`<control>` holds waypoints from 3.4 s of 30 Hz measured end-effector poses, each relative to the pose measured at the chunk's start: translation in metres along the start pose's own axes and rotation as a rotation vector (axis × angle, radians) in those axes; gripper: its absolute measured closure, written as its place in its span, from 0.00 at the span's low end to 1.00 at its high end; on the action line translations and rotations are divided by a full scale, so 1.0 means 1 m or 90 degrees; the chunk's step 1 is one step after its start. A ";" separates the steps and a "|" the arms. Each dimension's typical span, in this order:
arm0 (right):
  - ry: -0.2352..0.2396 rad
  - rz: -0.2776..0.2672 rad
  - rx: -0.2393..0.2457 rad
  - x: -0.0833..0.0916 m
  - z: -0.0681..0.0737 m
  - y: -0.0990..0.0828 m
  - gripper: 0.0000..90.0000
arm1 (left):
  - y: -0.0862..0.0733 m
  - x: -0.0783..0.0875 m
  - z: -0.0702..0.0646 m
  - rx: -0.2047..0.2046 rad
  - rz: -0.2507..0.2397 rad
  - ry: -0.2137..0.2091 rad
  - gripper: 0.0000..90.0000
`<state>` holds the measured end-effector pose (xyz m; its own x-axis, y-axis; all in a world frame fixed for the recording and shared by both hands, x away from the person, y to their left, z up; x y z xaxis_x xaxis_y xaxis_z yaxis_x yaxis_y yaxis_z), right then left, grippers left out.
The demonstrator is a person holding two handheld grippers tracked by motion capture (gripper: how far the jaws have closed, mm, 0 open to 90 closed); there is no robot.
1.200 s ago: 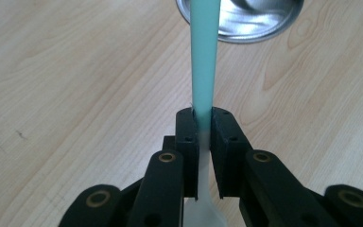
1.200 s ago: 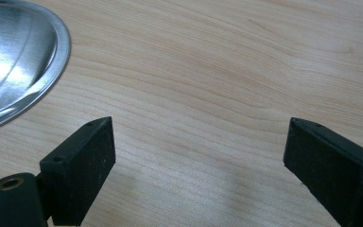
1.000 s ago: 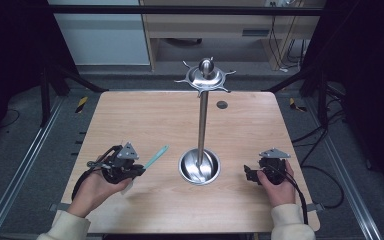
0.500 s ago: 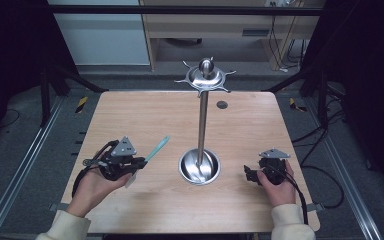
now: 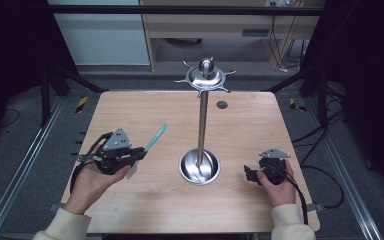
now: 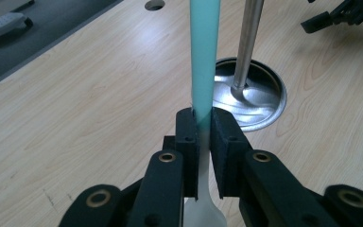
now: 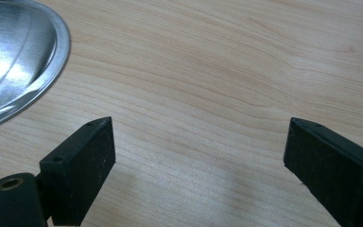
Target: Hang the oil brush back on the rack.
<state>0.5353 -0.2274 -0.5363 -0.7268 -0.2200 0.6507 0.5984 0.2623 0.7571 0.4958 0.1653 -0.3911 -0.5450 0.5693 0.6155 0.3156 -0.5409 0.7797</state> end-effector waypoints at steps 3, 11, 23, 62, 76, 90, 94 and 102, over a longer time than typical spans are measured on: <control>0.000 0.000 0.000 0.000 0.000 0.000 0.12 | 0.005 0.002 0.000 0.003 -0.016 0.003 0.91; 0.000 0.002 -0.001 0.000 0.000 0.000 0.12 | 0.015 0.008 -0.003 0.005 -0.051 0.011 0.91; 0.002 0.006 -0.005 -0.001 0.001 -0.001 0.12 | 0.033 0.020 -0.004 0.005 -0.096 0.025 0.91; 0.001 0.004 -0.003 0.001 0.000 -0.002 0.11 | 0.076 0.041 -0.015 0.000 -0.195 0.036 0.91; 0.004 0.003 -0.005 0.001 0.000 -0.002 0.11 | 0.093 0.046 -0.020 0.011 -0.225 0.026 0.91; 0.004 0.003 -0.005 0.001 0.001 -0.002 0.11 | 0.097 0.044 -0.027 0.023 -0.230 0.009 0.91; 0.002 0.003 -0.005 0.002 0.000 -0.002 0.11 | 0.100 0.045 -0.024 0.031 -0.234 0.000 0.91; 0.004 0.003 -0.005 0.002 0.000 -0.002 0.11 | 0.108 0.043 -0.021 0.045 -0.234 -0.022 0.91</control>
<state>0.5328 -0.2278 -0.5368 -0.7218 -0.2244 0.6548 0.6045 0.2563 0.7542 0.4904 0.1185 -0.2834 -0.6053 0.7392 0.2953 0.1572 -0.2527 0.9547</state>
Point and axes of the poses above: each handheld gripper's, and its own axes: x roughly backward along the jaws, y roughly out of its top, z roughly to its left, the point moved 8 cm from there along -x, roughly forward along the jaws, and after that the axes turned 1 degree about -z, right-handed, at the moved point
